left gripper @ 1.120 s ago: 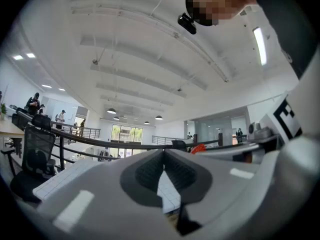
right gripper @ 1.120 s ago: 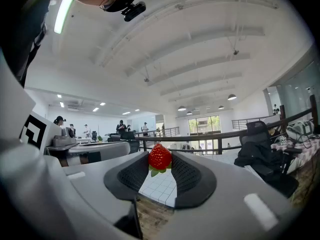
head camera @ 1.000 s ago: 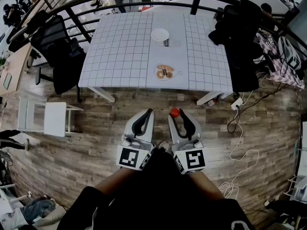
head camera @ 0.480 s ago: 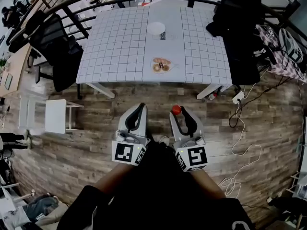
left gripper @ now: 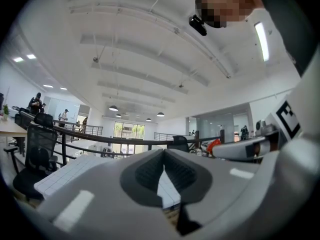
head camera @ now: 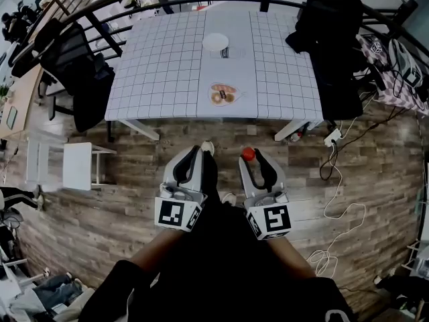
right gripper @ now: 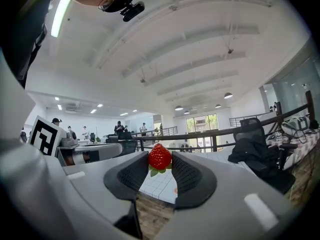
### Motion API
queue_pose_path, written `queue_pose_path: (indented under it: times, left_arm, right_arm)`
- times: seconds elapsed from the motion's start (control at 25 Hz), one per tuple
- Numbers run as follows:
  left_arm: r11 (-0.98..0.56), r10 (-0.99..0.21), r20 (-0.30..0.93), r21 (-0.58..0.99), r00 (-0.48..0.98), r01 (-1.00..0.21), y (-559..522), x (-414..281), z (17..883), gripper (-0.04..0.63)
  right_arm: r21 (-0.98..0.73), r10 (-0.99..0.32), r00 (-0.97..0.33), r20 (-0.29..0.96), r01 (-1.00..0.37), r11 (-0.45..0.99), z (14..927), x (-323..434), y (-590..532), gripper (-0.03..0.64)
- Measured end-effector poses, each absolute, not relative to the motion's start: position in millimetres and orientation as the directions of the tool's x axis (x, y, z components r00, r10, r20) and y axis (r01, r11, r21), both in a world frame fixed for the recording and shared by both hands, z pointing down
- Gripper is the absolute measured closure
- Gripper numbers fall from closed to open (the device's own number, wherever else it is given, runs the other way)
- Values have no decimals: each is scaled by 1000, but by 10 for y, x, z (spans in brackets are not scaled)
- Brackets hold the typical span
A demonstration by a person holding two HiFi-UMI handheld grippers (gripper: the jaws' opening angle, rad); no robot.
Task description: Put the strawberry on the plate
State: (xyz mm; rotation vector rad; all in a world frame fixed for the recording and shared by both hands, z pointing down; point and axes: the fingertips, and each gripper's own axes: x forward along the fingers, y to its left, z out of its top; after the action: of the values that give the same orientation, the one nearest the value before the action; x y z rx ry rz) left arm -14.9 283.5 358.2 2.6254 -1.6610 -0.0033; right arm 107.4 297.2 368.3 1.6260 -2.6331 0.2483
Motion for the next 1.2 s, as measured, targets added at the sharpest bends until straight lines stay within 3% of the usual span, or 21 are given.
queue_pose_path:
  times: [0.6,1.2]
  left_arm:
    - [-424,-904,33,70,427,-903,1986,-284,3767,588]
    - [-441,-886,79,158,456,-884,207,-613,4028,588]
  right_arm:
    - [-142,-870,-458,182,-888,438,3885,979,2177,474]
    - [-157,-840,-459,290,-888,431,4134,540,234,474]
